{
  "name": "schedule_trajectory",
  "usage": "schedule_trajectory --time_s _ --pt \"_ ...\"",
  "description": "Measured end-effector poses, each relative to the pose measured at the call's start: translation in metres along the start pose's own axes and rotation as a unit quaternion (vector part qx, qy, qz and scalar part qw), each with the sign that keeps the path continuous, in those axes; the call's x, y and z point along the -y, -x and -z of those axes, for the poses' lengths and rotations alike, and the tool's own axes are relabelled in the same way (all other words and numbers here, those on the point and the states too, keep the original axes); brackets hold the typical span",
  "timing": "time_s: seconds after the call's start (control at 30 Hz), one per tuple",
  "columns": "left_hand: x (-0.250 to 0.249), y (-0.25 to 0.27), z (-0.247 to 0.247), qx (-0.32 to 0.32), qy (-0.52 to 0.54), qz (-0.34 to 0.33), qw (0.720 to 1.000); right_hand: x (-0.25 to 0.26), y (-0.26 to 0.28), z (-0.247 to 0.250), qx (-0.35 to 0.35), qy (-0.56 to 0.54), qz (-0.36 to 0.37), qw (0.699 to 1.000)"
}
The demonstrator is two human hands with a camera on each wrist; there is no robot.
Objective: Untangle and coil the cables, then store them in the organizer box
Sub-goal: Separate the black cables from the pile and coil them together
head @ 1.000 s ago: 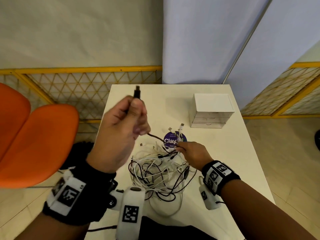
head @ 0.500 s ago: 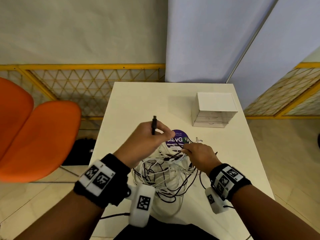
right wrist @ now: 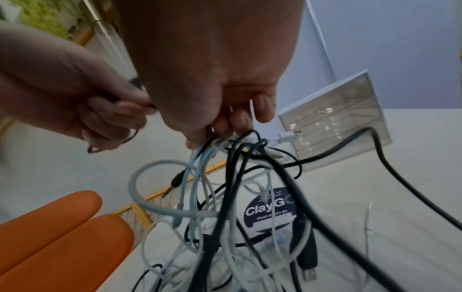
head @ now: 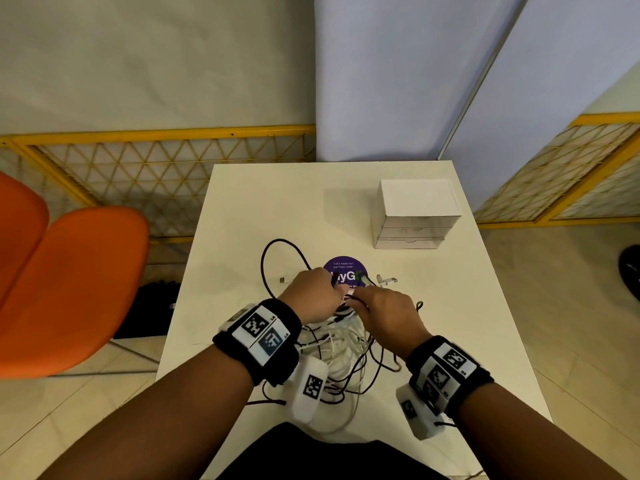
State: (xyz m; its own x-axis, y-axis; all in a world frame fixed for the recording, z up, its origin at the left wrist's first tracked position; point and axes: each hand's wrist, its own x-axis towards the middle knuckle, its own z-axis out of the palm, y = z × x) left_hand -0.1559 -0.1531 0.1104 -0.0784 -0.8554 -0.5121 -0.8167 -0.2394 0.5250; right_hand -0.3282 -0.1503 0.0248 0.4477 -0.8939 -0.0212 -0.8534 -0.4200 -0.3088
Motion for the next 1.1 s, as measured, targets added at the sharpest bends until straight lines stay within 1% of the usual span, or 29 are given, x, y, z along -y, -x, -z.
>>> schedule_trajectory --time_s 0.13,0.23,0.3,0.37,0.43,0.5,0.57,0.63,0.7,0.73,0.8,0.87,0.93,0.97,1.03,1.1 --pt "-0.009 0.018 0.023 -0.025 0.06 -0.036 0.997 -0.015 -0.003 -0.01 0.016 -0.027 -0.035 0.999" --pt "-0.01 0.035 0.05 -0.047 0.15 -0.058 0.986 -0.029 -0.001 -0.015 0.033 -0.053 -0.061 0.996" --pt "-0.01 0.045 0.07 -0.05 0.242 -0.084 0.965 -0.039 0.004 -0.02 0.043 -0.07 -0.084 0.993" --pt "-0.011 0.058 0.089 -0.055 0.323 -0.11 0.938 -0.047 0.009 -0.024 0.04 -0.085 -0.103 0.99" --pt "-0.011 0.069 0.102 -0.063 0.377 -0.13 0.915 -0.05 0.012 -0.026 0.043 -0.09 -0.111 0.989" --pt "-0.01 0.076 0.105 -0.068 0.4 -0.142 0.903 -0.051 0.011 -0.028 0.058 -0.088 -0.114 0.988" --pt "-0.005 0.074 0.1 -0.062 0.395 -0.136 0.906 -0.05 0.01 -0.029 0.062 -0.099 -0.126 0.985" --pt "0.003 0.068 0.089 -0.058 0.389 -0.099 0.914 -0.048 0.008 -0.029 0.031 -0.076 -0.131 0.988" --pt "0.01 0.059 0.074 -0.056 0.396 -0.051 0.915 -0.044 0.007 -0.027 -0.012 -0.047 -0.136 0.989" --pt "0.012 0.055 0.067 -0.055 0.396 -0.03 0.916 -0.043 0.006 -0.027 -0.026 -0.054 -0.139 0.988" --pt "0.013 0.048 0.053 -0.046 0.401 0.004 0.915 -0.038 0.004 -0.024 -0.026 -0.119 -0.148 0.981" --pt "0.012 0.041 0.041 -0.029 0.408 0.024 0.912 -0.031 0.004 -0.019 -0.054 -0.191 -0.133 0.971" --pt "0.009 0.033 0.028 -0.013 0.385 0.024 0.922 -0.018 0.003 -0.006 -0.093 -0.249 -0.105 0.958" --pt "0.006 0.029 0.022 -0.011 0.367 0.018 0.93 -0.012 0.002 0.003 -0.097 -0.28 -0.101 0.95" --pt "-0.002 0.024 0.012 -0.023 0.347 0.004 0.938 -0.004 -0.001 0.012 -0.065 -0.302 -0.086 0.947" --pt "-0.011 0.021 0.006 -0.029 0.353 -0.032 0.935 -0.005 -0.002 0.014 -0.01 -0.293 -0.085 0.952"
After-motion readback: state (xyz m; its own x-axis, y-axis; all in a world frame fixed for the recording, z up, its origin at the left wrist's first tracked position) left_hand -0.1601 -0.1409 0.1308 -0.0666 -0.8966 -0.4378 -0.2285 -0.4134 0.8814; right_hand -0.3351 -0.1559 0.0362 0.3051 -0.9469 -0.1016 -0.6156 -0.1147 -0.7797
